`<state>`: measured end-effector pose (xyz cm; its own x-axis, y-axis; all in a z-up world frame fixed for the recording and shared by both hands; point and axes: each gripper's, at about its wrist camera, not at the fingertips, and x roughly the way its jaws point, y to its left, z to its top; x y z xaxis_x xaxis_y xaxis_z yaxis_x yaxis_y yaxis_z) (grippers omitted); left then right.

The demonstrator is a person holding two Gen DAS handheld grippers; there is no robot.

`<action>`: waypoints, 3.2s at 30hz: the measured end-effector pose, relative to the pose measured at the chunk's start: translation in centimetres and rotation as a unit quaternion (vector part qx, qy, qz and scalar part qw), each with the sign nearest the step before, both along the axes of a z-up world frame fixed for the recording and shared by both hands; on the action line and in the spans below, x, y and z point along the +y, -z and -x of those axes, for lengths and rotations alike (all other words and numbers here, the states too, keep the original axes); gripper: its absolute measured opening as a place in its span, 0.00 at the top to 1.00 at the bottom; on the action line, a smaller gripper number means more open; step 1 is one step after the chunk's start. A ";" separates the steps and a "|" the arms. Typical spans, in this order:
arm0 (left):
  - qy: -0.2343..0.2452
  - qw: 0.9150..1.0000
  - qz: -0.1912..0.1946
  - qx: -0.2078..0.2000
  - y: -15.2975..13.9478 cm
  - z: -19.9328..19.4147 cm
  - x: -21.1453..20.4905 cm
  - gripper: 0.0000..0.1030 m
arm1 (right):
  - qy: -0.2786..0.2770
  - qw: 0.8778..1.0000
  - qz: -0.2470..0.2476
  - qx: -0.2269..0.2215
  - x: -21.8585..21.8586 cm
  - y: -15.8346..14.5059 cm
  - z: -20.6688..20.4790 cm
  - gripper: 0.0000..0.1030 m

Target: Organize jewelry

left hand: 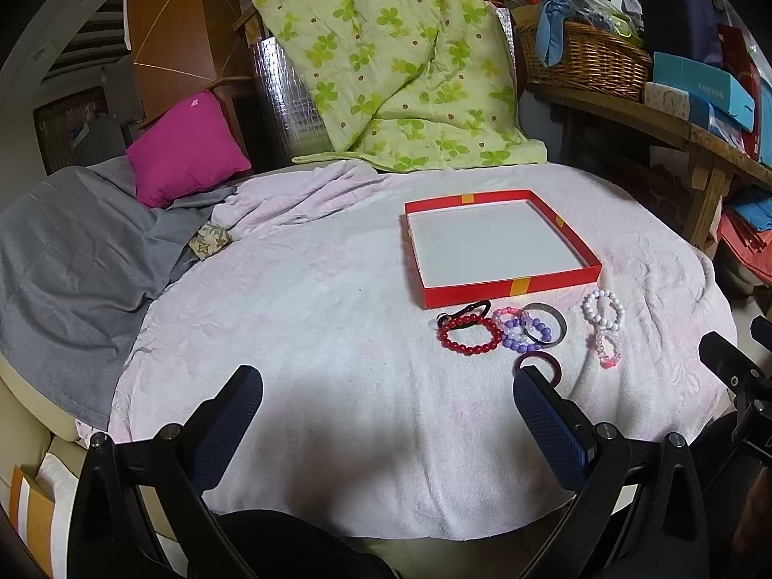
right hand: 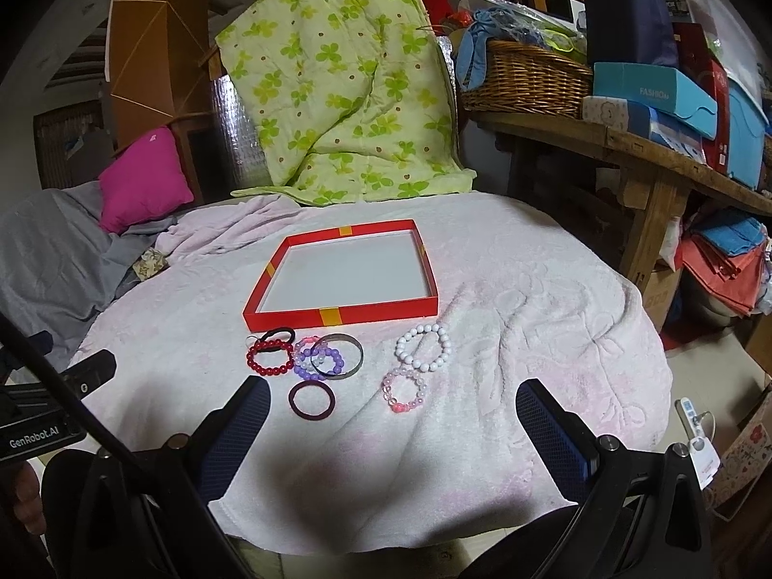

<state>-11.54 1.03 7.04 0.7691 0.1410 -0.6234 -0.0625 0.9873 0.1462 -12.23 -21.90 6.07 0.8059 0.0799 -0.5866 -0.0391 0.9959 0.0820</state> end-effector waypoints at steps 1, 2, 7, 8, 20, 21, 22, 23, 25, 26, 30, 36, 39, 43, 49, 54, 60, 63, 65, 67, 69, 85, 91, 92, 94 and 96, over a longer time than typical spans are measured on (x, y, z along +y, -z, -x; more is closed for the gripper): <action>0.001 1.000 0.000 0.002 0.2 -0.2 0.0 0.00 | 0.000 1.000 -0.003 0.005 -0.1 0.1 -0.2 0.00; 0.002 1.000 0.001 0.005 0.4 -0.4 -0.1 0.00 | 0.001 1.000 -0.006 0.010 -0.3 0.2 -0.3 0.00; 0.006 1.000 0.001 0.018 1.5 -1.6 -0.2 0.00 | 0.011 1.000 -0.007 0.023 -1.2 1.7 -1.4 0.00; 0.007 1.000 0.002 0.020 1.7 -1.8 -0.2 0.00 | 0.013 1.000 -0.007 0.024 -1.4 2.1 -1.7 0.00; 0.040 0.988 0.053 0.136 9.4 -7.3 0.2 0.00 | -0.001 0.992 -0.048 0.114 -4.3 8.0 -6.2 0.10; 0.042 0.987 0.061 0.142 9.8 -7.6 0.3 0.00 | -0.002 0.991 -0.054 0.124 -4.5 8.6 -6.8 0.12; 0.045 0.986 0.071 0.145 10.1 -7.9 0.4 0.00 | -0.003 0.989 -0.055 0.135 -4.4 9.0 -7.2 0.19; 0.049 0.985 0.077 0.145 10.2 -8.1 0.4 0.00 | -0.008 0.987 -0.061 0.146 -4.4 9.4 -7.9 0.25; 0.063 0.985 0.081 0.138 10.2 -8.5 0.1 0.01 | -0.017 0.985 -0.068 0.161 -3.9 10.0 -9.0 0.31; 0.072 0.985 0.083 0.135 10.2 -8.7 -0.1 0.02 | -0.021 0.984 -0.068 0.162 -3.6 10.2 -9.7 0.36; 0.114 0.979 0.096 0.140 10.1 -10.2 -1.2 0.29 | -0.021 0.982 -0.082 0.170 -3.0 10.8 -11.8 0.50; 0.171 0.965 0.119 0.156 10.8 -12.2 -3.6 0.32 | -0.005 0.973 -0.082 0.215 -3.3 13.1 -14.2 0.69; 0.182 0.961 0.122 0.171 11.8 -13.3 -4.6 0.32 | -0.004 0.976 -0.069 0.206 -3.4 13.1 -14.1 0.78; 0.191 0.954 0.124 0.194 13.5 -14.3 -5.3 0.58 | -0.004 0.977 -0.071 0.200 -3.9 13.3 -14.1 0.91; 0.232 0.954 0.083 0.169 13.4 -13.4 -6.8 0.91 | -0.009 0.980 -0.080 0.181 -4.8 12.8 -13.5 0.91; 0.240 0.952 0.098 0.164 12.8 -13.0 -6.0 0.94 | -0.016 0.980 -0.113 0.166 -5.3 11.9 -12.8 0.91; 0.235 0.956 0.110 0.135 9.7 -13.2 -4.1 0.94 | -0.038 0.978 -0.148 0.145 -4.8 9.8 -13.0 0.91; 0.224 0.964 0.084 0.113 7.9 -15.0 -3.7 0.94 | -0.052 0.979 -0.147 0.134 -3.8 8.1 -14.9 0.92; 0.208 0.970 0.078 0.095 6.6 -17.0 -3.0 0.94 | -0.058 0.979 -0.152 0.119 -3.1 6.8 -17.0 0.92; 0.190 0.975 0.079 0.084 6.0 -19.1 -2.3 0.94 | -0.065 0.979 -0.161 0.107 -2.4 5.9 -18.9 0.91; 0.172 0.978 0.089 0.082 6.2 -21.4 -1.6 0.94 | -0.069 0.979 -0.165 0.100 -1.3 5.5 -21.2 0.91; 0.107 0.984 0.096 0.103 9.0 -26.6 0.4 0.47 | -0.035 0.971 -0.187 0.145 1.0 8.9 -30.1 0.44; 0.106 0.987 0.076 0.089 8.2 -24.8 0.4 0.46 | -0.031 0.974 -0.196 0.105 -1.8 7.0 -27.5 0.42; 0.104 0.988 0.074 0.087 8.0 -24.4 0.6 0.46 | -0.032 0.975 -0.196 0.104 -2.1 6.8 -27.0 0.42; 0.098 0.989 0.072 0.079 7.7 -23.5 0.9 0.43 | -0.031 0.974 -0.197 0.107 -2.7 6.7 -26.1 0.42; 0.089 0.990 0.075 0.073 7.3 -22.4 1.4 0.40 | -0.028 0.973 -0.200 0.111 -3.1 6.8 -25.4 0.42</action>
<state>10.88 2.42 -0.27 0.6731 -0.0918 -0.7339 0.1263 0.9920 -0.0083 13.14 -24.95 -0.70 0.6511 0.3779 -0.6582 -0.0300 0.8794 0.4751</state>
